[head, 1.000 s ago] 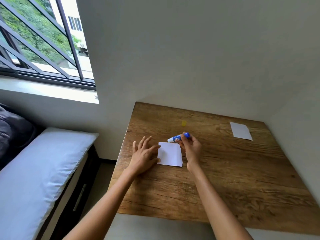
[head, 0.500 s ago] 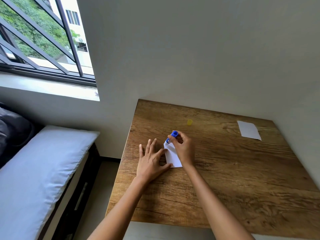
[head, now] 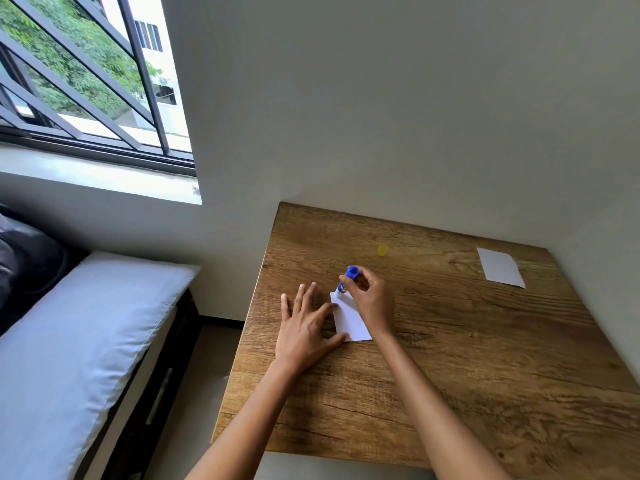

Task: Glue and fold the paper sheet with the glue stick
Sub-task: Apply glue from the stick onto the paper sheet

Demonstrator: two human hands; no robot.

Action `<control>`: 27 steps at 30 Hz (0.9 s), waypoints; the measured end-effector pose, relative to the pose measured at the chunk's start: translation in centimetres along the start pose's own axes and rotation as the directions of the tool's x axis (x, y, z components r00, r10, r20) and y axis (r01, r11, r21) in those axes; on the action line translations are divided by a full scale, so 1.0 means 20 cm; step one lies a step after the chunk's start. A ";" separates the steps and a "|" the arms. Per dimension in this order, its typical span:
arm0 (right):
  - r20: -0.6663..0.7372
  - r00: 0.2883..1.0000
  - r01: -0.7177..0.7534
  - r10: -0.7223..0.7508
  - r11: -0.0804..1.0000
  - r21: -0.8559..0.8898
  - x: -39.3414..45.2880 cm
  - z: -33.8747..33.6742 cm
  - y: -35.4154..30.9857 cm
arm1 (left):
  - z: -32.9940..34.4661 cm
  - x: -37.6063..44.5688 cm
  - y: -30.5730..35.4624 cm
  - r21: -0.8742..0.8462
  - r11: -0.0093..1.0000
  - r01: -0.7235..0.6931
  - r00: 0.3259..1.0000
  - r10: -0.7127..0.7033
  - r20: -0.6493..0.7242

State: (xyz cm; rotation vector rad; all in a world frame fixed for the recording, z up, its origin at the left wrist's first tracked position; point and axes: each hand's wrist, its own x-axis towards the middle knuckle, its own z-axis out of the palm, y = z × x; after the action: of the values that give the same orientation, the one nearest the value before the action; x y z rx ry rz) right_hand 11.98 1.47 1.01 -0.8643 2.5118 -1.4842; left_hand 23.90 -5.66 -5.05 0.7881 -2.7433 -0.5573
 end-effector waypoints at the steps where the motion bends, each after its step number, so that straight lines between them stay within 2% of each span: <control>1: 0.000 1.000 -0.003 0.003 1.000 -0.001 0.00 -0.01 0.01 | 0.00 0.00 0.00 0.004 1.000 0.000 1.000 0.000 0.002; 10: -0.078 0.997 -0.017 0.013 0.998 -0.052 0.05 -0.16 0.12 | -0.02 0.00 0.00 0.017 1.000 -0.010 1.000 0.010 -0.002; 16: -0.164 0.978 -0.123 0.131 0.991 0.059 0.09 -0.23 0.18 | -0.04 -0.01 0.02 0.022 1.000 -0.012 0.999 0.011 0.031; 19: -0.214 0.963 -0.142 0.166 0.983 0.120 0.09 -0.28 0.19 | -0.07 0.00 0.04 -0.167 0.985 0.043 0.999 -0.040 0.016; 21: -0.181 0.973 -0.124 0.141 0.987 0.104 0.09 -0.29 0.19 | -0.09 0.01 0.07 -0.360 0.928 0.099 0.991 -0.126 -0.053; 22: -0.153 0.981 -0.109 0.121 0.990 0.084 0.08 -0.29 0.19 | -0.10 0.02 0.09 -0.376 0.922 0.087 0.988 -0.129 -0.086; 24: -0.104 0.991 -0.083 0.088 0.995 0.053 0.08 -0.30 0.19 | -0.09 0.06 0.14 -0.182 0.983 -0.010 0.997 -0.005 -0.081; 26: -0.071 0.995 -0.060 0.064 0.997 0.046 0.08 -0.30 0.19 | -0.07 0.10 0.18 0.052 0.990 -0.135 0.991 0.133 0.031; 27: -0.061 0.997 -0.047 0.050 0.998 0.041 0.08 -0.29 0.19 | -0.06 0.12 0.19 0.108 0.980 -0.166 0.984 0.158 0.085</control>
State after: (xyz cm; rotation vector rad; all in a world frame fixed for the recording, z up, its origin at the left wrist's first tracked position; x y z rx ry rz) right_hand 6.95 6.60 1.24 -0.7573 2.5181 -1.5632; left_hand 20.51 -4.36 -2.11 0.5706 -2.8973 -0.4077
